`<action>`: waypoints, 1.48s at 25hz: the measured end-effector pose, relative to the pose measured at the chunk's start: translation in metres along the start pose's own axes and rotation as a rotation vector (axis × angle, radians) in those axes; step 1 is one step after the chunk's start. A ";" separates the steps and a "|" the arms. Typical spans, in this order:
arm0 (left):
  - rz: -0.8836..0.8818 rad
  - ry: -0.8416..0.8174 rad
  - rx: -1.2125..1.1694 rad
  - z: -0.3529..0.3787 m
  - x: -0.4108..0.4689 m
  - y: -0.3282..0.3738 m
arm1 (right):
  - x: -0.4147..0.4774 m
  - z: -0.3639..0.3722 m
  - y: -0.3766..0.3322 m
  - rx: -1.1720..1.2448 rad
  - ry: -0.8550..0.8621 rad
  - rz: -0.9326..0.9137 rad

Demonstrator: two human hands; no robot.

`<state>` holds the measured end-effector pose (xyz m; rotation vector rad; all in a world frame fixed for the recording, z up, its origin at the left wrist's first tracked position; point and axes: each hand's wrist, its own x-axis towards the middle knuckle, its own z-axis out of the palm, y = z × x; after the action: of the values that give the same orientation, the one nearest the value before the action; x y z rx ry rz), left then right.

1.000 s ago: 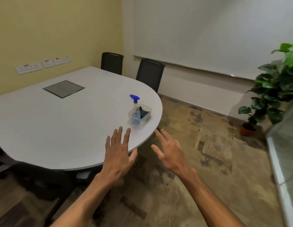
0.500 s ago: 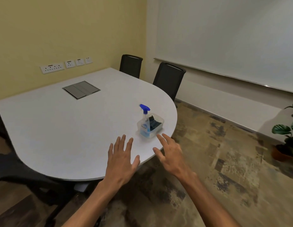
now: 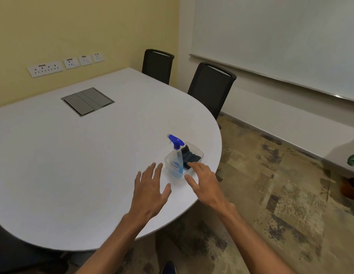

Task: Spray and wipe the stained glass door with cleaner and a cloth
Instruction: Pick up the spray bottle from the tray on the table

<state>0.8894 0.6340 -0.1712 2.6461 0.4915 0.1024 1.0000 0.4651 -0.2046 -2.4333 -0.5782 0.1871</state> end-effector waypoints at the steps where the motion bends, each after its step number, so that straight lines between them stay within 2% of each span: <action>1: 0.002 -0.012 -0.020 0.002 0.013 -0.002 | 0.015 0.004 0.003 0.019 -0.006 0.016; 16: -0.167 -0.161 -0.051 0.051 0.139 -0.028 | 0.171 0.063 0.048 0.326 -0.129 0.189; 23: -0.297 -0.147 -0.047 0.073 0.168 -0.031 | 0.215 0.082 0.061 0.394 -0.264 0.158; 30: -0.357 -0.112 -0.058 0.080 0.180 -0.025 | 0.231 0.083 0.066 0.497 -0.313 0.080; 37: -0.342 -0.058 -0.024 0.075 0.195 -0.013 | 0.242 0.052 0.055 0.598 -0.249 -0.002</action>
<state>1.0782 0.6832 -0.2461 2.4926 0.9054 -0.0735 1.2225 0.5629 -0.2777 -1.8391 -0.5369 0.5802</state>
